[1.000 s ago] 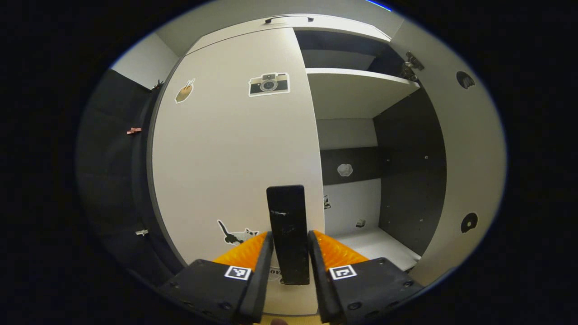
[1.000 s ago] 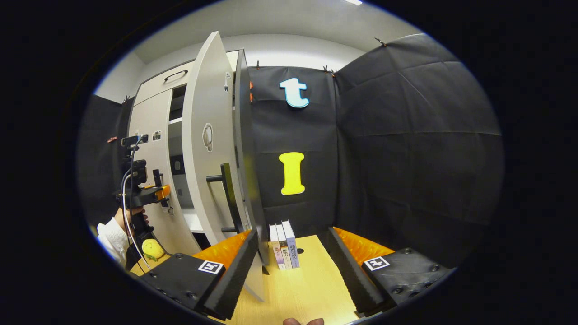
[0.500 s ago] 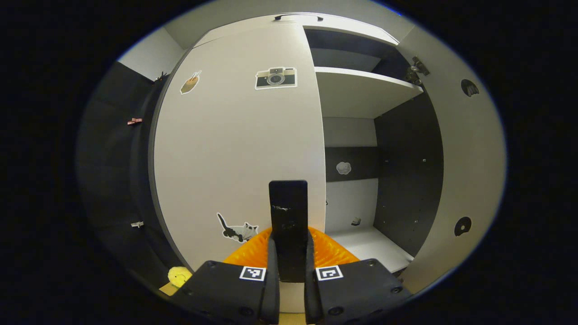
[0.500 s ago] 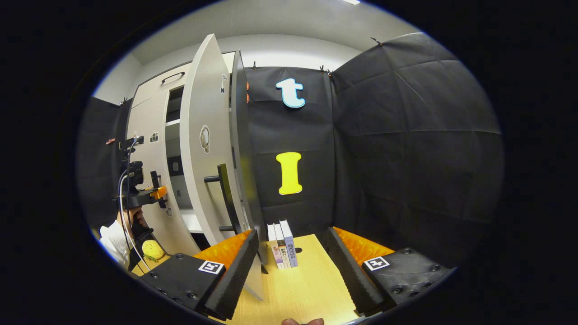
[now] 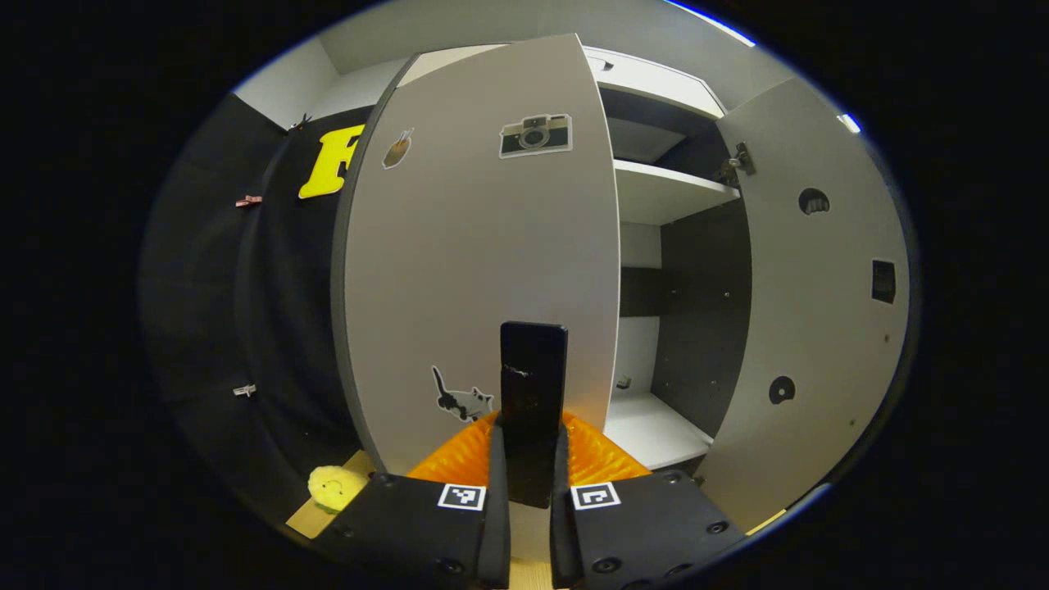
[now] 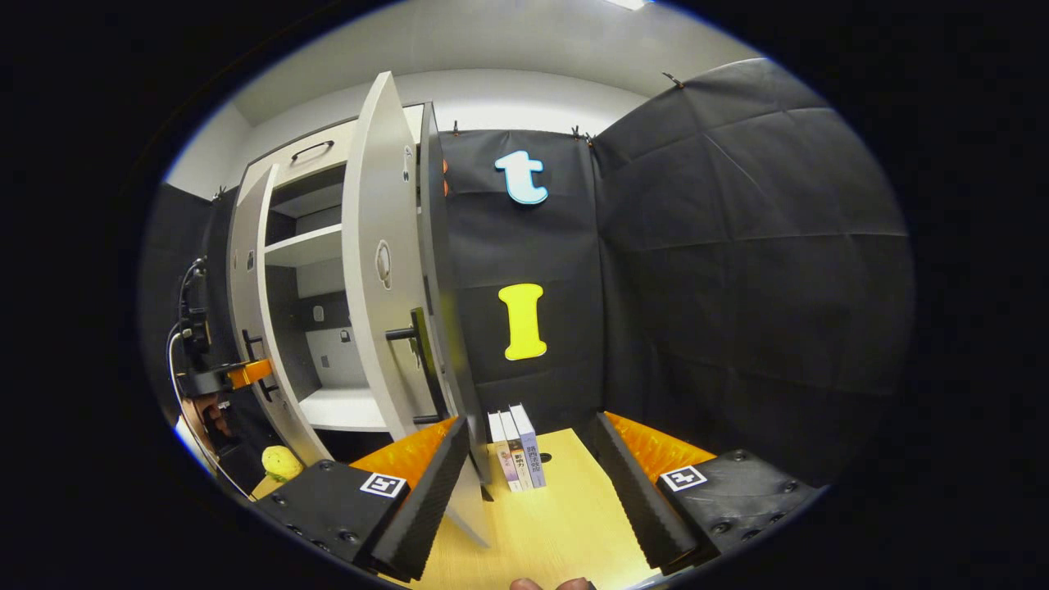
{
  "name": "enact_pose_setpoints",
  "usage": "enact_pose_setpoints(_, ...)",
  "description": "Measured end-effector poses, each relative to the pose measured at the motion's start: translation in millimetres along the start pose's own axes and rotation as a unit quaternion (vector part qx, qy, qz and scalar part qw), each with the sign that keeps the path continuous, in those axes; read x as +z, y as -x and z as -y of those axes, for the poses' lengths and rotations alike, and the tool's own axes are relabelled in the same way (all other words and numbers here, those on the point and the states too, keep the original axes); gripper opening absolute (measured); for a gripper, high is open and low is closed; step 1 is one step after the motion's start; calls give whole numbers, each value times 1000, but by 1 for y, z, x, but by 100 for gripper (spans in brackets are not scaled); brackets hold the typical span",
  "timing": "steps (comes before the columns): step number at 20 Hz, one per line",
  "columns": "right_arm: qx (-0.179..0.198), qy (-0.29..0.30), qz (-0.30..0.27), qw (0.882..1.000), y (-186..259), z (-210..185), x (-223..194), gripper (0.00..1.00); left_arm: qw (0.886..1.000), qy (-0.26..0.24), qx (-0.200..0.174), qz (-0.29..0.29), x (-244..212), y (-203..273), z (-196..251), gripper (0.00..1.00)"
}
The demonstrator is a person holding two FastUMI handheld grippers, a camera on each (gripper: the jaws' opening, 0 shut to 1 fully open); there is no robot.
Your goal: Open the right door of the double-door shoe cabinet with the right hand, and open the left door with the left hand.
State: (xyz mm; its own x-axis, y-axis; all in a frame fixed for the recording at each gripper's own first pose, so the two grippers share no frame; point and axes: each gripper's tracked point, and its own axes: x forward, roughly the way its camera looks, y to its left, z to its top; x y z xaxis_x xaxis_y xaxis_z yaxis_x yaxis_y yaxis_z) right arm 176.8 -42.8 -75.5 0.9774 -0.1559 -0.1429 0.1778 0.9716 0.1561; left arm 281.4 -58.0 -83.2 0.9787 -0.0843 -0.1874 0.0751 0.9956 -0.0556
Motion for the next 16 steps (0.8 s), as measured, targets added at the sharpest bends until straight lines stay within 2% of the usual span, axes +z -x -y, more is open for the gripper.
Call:
enact_pose_setpoints(1, 3, 0, 0, 1000, -1, -2, 0, 97, 1000, -2, -3, -2, 1, -3, -1, 21)
enact_pose_setpoints(2, 4, 0, 0, 1000, 0, -4, 0, 97, 1000, -3, -4, -2, -1, 4, -2, 23)
enact_pose_setpoints(6, 6, 6, 2, 1000, 11, -9, 0, 97, 1000, 4, -9, -2, -3, 11, -9, 23)
enact_pose_setpoints(11, -20, 17, 6, 1000, 16, 2, 3, 96, 1000, 8, -20, -9, -4, 24, -22, 21)
enact_pose_setpoints(13, -33, 15, 11, 999, 17, 7, 4, 97, 1000, 17, -17, -12, -6, 32, -30, 17)
enact_pose_setpoints(14, -41, 12, 11, 999, 18, 10, 4, 96, 1000, 21, -14, -10, -5, 34, -32, 20)
enact_pose_setpoints(16, -50, 1, 13, 999, 17, 10, 4, 97, 1000, 12, -3, -8, -4, 39, -44, 19)
